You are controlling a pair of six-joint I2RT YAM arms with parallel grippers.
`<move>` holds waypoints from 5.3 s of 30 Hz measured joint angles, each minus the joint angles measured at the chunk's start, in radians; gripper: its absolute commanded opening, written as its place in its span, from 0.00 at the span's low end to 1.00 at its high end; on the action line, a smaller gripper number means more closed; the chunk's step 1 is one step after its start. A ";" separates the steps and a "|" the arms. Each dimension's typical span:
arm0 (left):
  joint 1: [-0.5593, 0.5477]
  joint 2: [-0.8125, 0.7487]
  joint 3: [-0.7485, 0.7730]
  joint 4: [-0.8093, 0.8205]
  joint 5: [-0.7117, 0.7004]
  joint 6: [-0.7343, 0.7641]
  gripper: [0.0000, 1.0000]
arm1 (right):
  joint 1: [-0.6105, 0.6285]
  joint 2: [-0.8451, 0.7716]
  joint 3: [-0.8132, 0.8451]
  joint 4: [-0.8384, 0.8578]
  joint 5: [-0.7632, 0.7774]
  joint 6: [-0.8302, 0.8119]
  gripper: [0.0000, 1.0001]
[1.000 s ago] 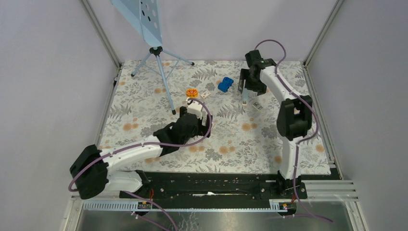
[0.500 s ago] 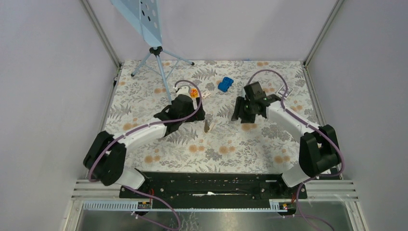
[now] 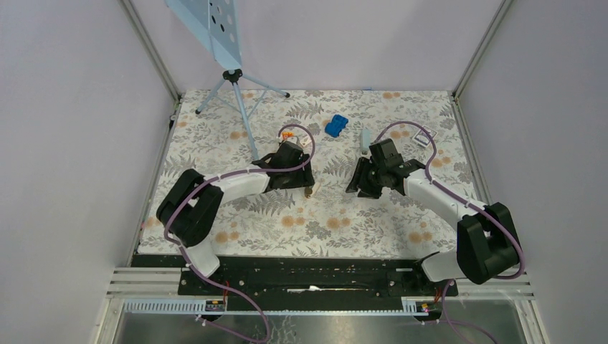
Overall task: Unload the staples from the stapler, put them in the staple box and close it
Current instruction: Pick up the stapler from the center of the board, then unload the staple at the center of the board.
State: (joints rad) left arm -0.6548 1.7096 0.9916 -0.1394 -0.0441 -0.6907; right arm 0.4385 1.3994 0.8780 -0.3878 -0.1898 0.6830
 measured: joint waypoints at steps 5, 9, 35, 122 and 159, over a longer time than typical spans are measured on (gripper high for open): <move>0.000 0.046 0.034 -0.010 0.006 -0.011 0.60 | 0.000 0.000 0.000 0.005 0.000 0.000 0.51; 0.001 0.060 0.053 -0.026 0.002 -0.013 0.51 | 0.000 0.000 0.000 0.005 0.000 0.002 0.51; 0.008 0.106 0.094 -0.016 0.027 0.009 0.02 | 0.000 0.000 0.000 0.005 -0.006 0.003 0.51; -0.026 -0.428 -0.309 0.297 0.152 -0.155 0.54 | 0.278 -0.099 -0.391 1.066 0.025 0.015 0.00; 0.019 -0.317 -0.307 0.293 0.249 -0.200 0.53 | 0.278 -0.274 -0.412 0.867 0.112 -0.091 0.00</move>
State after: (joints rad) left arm -0.6357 1.3922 0.6846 0.1535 0.2050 -0.8909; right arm 0.7162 1.1259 0.4656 0.4797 -0.0780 0.5922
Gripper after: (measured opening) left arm 0.540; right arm 0.320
